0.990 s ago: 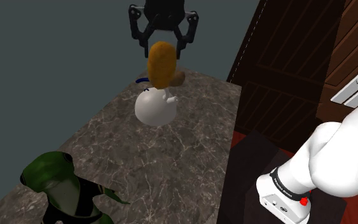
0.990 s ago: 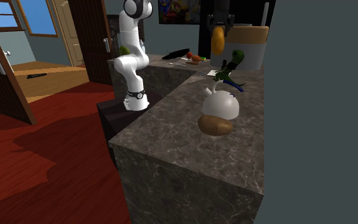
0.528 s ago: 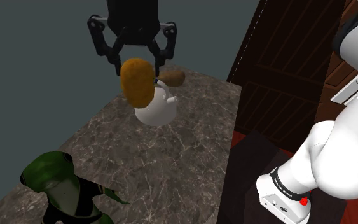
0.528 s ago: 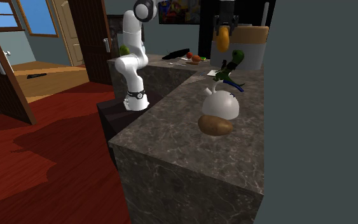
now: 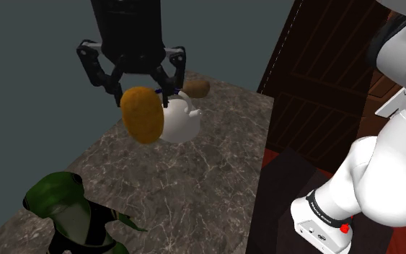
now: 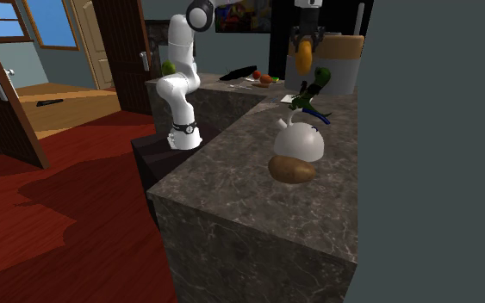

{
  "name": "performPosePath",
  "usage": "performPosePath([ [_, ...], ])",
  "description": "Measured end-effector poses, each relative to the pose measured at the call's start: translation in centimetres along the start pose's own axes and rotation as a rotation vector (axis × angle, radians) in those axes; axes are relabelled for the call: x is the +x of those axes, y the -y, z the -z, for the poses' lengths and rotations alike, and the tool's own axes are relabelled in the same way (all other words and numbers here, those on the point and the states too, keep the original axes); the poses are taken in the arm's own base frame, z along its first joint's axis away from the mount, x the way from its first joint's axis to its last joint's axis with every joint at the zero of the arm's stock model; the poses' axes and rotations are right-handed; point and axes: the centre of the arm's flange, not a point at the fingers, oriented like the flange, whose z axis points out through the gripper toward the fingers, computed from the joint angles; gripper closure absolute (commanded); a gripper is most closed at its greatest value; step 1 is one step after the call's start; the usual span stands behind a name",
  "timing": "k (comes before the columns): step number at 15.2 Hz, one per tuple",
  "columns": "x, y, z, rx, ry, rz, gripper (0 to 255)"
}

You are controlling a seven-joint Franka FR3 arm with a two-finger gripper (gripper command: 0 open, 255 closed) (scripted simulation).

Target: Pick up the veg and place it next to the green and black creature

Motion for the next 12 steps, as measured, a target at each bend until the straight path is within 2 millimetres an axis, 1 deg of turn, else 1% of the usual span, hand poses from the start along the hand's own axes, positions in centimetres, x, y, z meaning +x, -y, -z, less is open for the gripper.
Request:
performPosePath([
  [12,-0.3,0.1,-6.4,0.000,0.000,0.000,255],
])
